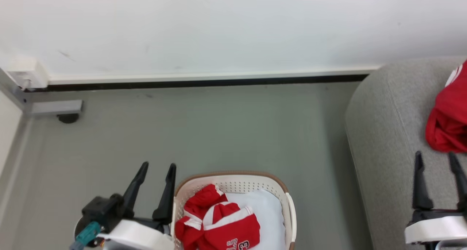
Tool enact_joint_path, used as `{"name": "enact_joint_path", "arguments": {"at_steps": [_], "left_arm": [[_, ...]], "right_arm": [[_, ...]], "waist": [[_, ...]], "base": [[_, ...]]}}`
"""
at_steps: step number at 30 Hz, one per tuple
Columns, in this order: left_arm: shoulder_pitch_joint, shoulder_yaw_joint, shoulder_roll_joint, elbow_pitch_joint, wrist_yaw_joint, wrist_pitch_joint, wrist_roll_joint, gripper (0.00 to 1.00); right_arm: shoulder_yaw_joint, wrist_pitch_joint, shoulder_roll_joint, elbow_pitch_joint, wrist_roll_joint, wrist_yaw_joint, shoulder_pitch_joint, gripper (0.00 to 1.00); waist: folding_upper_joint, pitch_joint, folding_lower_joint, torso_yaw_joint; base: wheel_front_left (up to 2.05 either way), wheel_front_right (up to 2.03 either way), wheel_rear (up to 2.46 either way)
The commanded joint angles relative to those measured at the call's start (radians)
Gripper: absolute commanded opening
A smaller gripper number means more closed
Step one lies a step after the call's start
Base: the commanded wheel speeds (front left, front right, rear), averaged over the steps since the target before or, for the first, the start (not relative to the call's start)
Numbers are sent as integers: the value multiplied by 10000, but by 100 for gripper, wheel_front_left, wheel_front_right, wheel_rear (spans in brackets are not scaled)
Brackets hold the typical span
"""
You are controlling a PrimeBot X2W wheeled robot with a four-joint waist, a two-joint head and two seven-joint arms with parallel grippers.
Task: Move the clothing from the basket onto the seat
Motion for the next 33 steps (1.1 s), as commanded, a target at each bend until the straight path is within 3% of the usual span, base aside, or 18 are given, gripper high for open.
{"name": "enact_joint_path", "arguments": {"at_steps": [1, 13, 33], "left_arm": [[404, 334, -148, 45, -55, -2, 367, 100], [1664, 1617, -1074, 477, -992, -4, 1555, 100], [1979, 2646, -1752, 830, -1674, -5, 2291, 100]], "right_arm": [[337, 6, -34, -74, 216, -25, 311, 100], [1789, 6, -31, 8, 1049, -25, 1421, 100], [2034, 6, -29, 173, 1162, -25, 1556, 100]], "waist": [[0, -381, 3, 312], [0, -1413, 3, 611], [0, -1538, 3, 336]], "base": [[0, 0, 0], [0, 0, 0], [0, 0, 0]]}}
